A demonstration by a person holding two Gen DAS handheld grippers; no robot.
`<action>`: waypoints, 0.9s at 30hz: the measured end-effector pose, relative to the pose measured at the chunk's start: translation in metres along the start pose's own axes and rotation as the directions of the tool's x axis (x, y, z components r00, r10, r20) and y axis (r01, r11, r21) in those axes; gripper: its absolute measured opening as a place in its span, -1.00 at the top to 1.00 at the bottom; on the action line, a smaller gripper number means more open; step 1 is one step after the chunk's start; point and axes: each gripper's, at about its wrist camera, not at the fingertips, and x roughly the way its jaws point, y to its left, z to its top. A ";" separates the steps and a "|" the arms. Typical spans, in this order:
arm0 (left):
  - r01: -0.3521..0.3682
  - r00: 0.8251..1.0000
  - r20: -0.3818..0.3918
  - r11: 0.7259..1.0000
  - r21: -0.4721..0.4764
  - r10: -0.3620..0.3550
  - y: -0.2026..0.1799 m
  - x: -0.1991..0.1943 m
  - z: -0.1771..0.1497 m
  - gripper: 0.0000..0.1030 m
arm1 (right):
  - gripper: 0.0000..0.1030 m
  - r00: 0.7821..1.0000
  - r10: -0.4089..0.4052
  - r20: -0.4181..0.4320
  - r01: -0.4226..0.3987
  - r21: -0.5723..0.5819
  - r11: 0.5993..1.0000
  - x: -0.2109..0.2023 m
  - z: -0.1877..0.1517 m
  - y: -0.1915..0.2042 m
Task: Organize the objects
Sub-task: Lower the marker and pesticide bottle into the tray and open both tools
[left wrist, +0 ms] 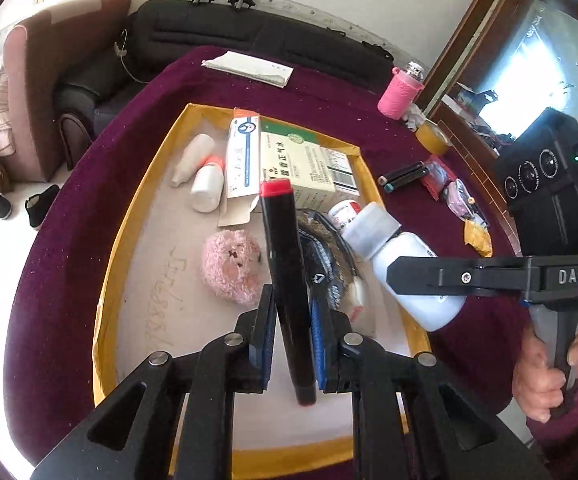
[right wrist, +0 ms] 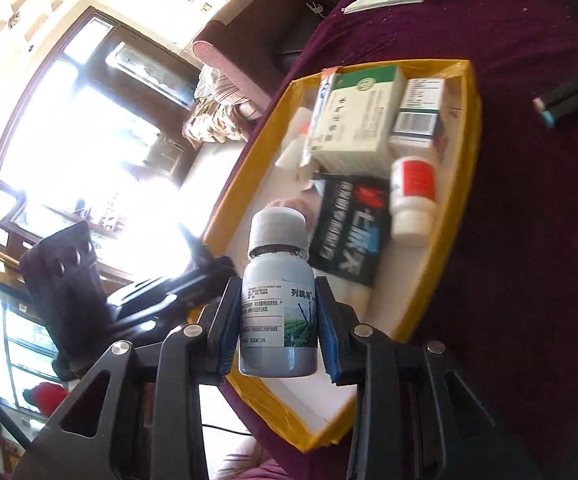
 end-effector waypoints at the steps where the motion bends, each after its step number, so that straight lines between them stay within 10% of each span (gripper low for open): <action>1: -0.012 1.000 -0.017 1.000 -0.002 0.012 0.003 0.007 0.002 0.75 | 0.37 1.000 0.001 -0.007 -0.001 0.010 1.000 0.007 0.006 0.003; 8: 0.003 0.999 -0.049 0.992 -0.129 -0.010 0.026 0.039 0.010 0.76 | 0.37 0.992 -0.122 -0.001 0.122 0.042 0.992 0.055 0.039 0.002; 16: -0.030 0.999 0.008 0.983 -0.180 0.032 0.034 0.021 0.001 0.59 | 0.37 0.932 -0.355 0.075 0.362 -0.107 0.926 0.068 0.037 0.028; 20: -0.051 0.996 0.063 0.983 -0.178 0.063 0.036 -0.007 -0.010 -0.03 | 0.33 0.949 -0.307 0.066 0.312 -0.090 0.946 0.067 0.035 0.031; 27: -0.093 0.987 0.112 0.978 -0.188 0.116 0.041 -0.044 -0.031 -0.04 | 0.22 0.965 -0.239 0.111 0.248 -0.074 0.966 0.047 0.034 0.038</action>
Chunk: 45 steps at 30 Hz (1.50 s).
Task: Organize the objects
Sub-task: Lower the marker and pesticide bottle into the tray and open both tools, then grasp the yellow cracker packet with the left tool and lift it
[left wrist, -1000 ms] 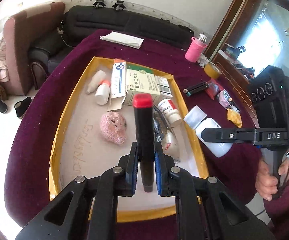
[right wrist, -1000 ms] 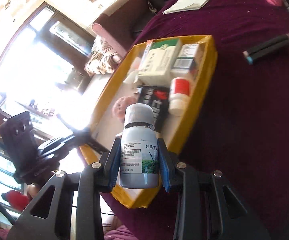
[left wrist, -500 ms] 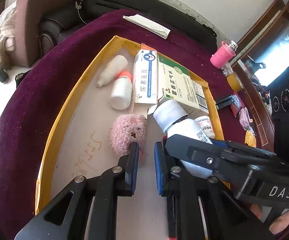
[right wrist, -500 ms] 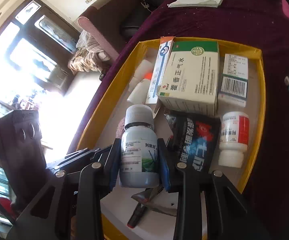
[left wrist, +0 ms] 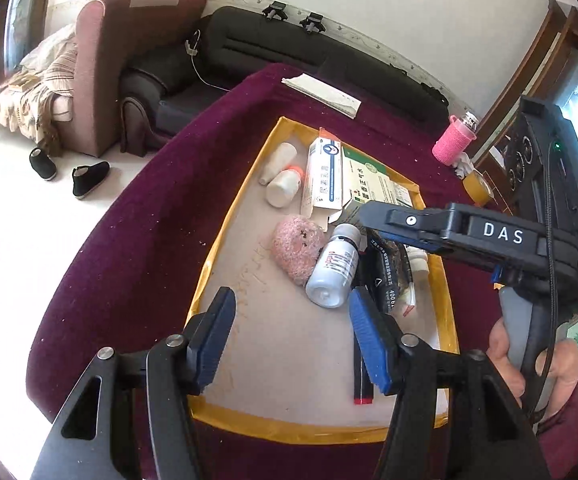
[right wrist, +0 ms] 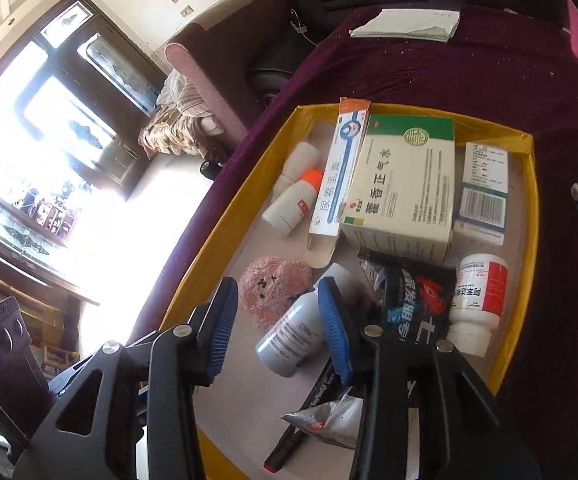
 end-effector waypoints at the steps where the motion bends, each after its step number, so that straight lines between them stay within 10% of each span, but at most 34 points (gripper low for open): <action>1: 0.001 1.000 0.009 1.000 0.004 -0.001 -0.001 -0.003 0.000 -0.05 | 0.22 1.000 -0.002 0.017 0.002 -0.005 1.000 -0.010 -0.001 -0.003; 11: 0.063 0.998 0.007 0.989 0.137 -0.065 -0.058 -0.007 -0.013 -0.08 | -0.01 0.972 -0.160 0.172 0.147 0.084 0.985 -0.099 -0.024 -0.095; 22: 0.250 0.967 -0.122 0.929 0.274 -0.224 -0.167 0.016 -0.038 -0.08 | -0.04 0.824 -0.532 0.197 0.398 0.466 0.790 -0.244 -0.078 -0.294; 28: 0.250 0.965 -0.153 0.924 0.289 -0.213 -0.188 0.019 -0.050 -0.08 | -0.03 0.879 -0.453 0.151 0.298 0.569 0.767 -0.226 -0.077 -0.348; 32: 0.235 0.968 -0.159 0.930 0.283 -0.197 -0.190 0.019 -0.050 -0.08 | -0.08 0.949 -0.270 0.163 0.182 0.418 0.890 -0.189 -0.071 -0.317; 34: 0.237 0.966 -0.169 0.931 0.276 -0.196 -0.193 0.021 -0.050 -0.08 | -0.08 0.988 -0.039 0.149 -0.005 0.289 0.957 -0.175 -0.068 -0.287; 38: 0.248 0.961 -0.190 0.927 0.280 -0.200 -0.207 0.031 -0.049 -0.08 | -0.09 0.985 -0.025 0.170 -0.001 0.147 0.989 -0.186 -0.069 -0.251; 45: 0.259 0.959 -0.210 0.894 0.367 -0.192 -0.265 0.074 -0.046 -0.08 | -0.09 0.944 -0.047 0.326 -0.078 0.359 0.930 -0.203 -0.086 -0.323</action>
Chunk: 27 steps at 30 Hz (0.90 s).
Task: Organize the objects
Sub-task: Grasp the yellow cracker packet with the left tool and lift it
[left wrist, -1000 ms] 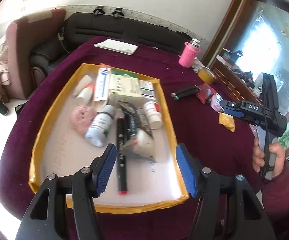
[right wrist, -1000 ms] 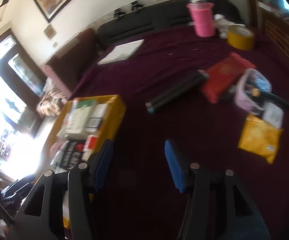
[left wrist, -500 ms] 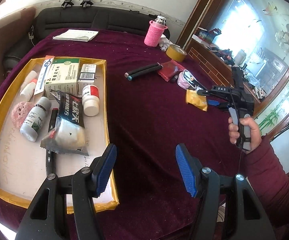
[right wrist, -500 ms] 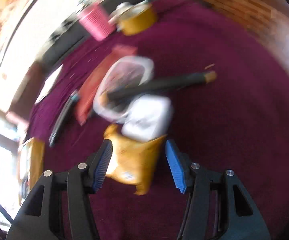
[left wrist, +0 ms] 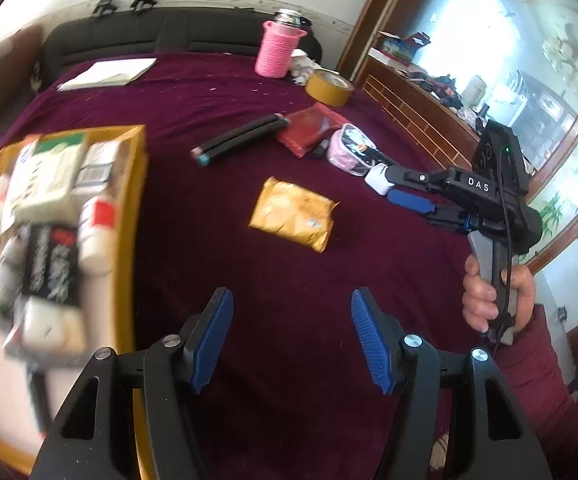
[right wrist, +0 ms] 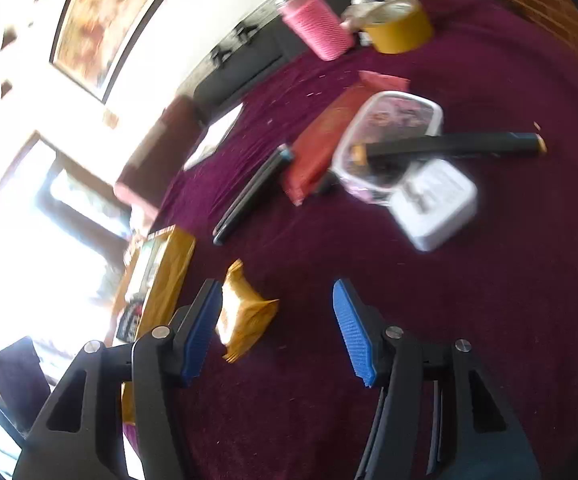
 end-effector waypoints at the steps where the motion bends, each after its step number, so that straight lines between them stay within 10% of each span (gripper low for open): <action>1: -0.008 1.000 -0.006 1.000 0.013 0.008 -0.005 0.009 0.005 -0.08 | -0.09 1.000 0.016 0.016 -0.016 0.028 0.999 -0.001 -0.002 -0.009; 12: -0.145 0.988 -0.053 0.989 -0.032 0.143 -0.022 0.109 0.054 -0.14 | -0.15 0.992 0.107 0.059 -0.113 0.104 0.988 -0.001 0.001 -0.035; 20: -0.348 0.936 -0.011 0.927 0.141 0.353 -0.051 0.150 0.060 -0.45 | -0.15 0.990 0.123 0.070 -0.131 0.123 0.984 -0.003 0.001 -0.040; 27: -0.361 0.931 -0.014 0.927 0.104 0.364 -0.041 0.155 0.074 -0.52 | -0.15 0.992 0.121 0.048 -0.127 0.148 0.981 -0.001 -0.002 -0.045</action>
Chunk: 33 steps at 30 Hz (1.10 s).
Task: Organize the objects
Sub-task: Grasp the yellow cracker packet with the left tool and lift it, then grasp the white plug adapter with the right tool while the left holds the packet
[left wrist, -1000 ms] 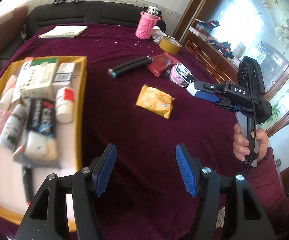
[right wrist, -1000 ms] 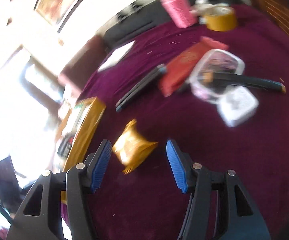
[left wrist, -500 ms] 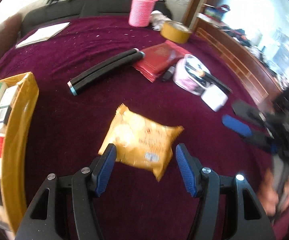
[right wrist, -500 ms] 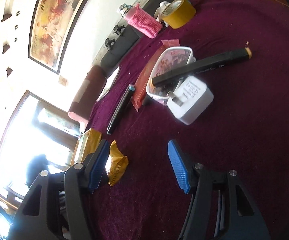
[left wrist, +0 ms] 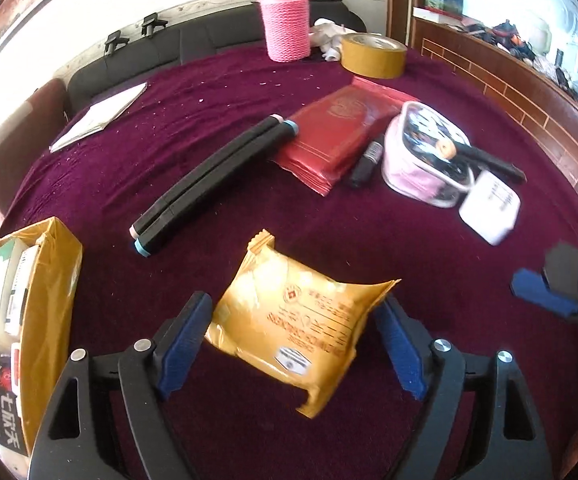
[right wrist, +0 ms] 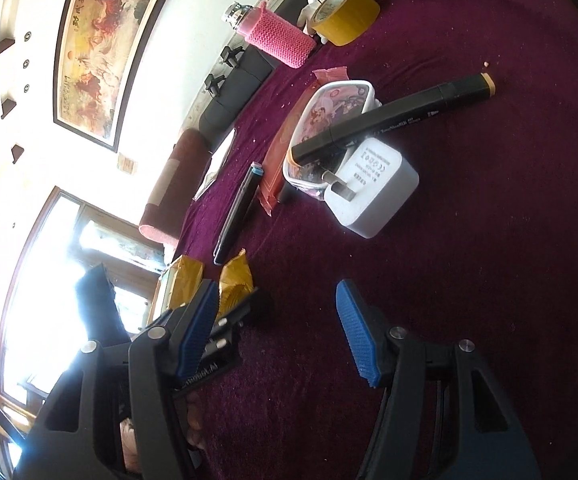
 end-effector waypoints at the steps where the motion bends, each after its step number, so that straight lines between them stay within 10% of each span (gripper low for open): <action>1: 0.005 1.000 -0.004 1.000 0.007 -0.005 0.000 0.003 0.001 -0.52 | -0.15 1.000 -0.002 -0.002 0.002 0.001 1.000 0.000 0.000 -0.001; 8: 0.149 0.988 0.051 0.988 -0.051 -0.146 0.024 -0.024 -0.007 -0.30 | -0.15 1.000 -0.024 -0.007 0.024 -0.007 1.000 0.001 -0.003 -0.001; 19: 0.417 0.903 0.198 0.891 -0.179 -0.382 0.076 -0.126 -0.056 -0.31 | -0.15 0.993 -0.117 -0.011 0.115 -0.081 0.990 0.006 -0.009 0.008; 25: 0.422 0.899 0.203 0.889 -0.175 -0.387 0.093 -0.148 -0.079 -0.31 | -0.20 0.987 -0.159 -0.015 0.157 -0.078 0.984 0.008 -0.010 0.013; 33: 0.469 0.876 0.230 0.860 -0.198 -0.425 0.118 -0.151 -0.102 -0.31 | -0.21 0.872 -0.481 0.087 0.489 -0.135 0.862 -0.027 0.009 0.053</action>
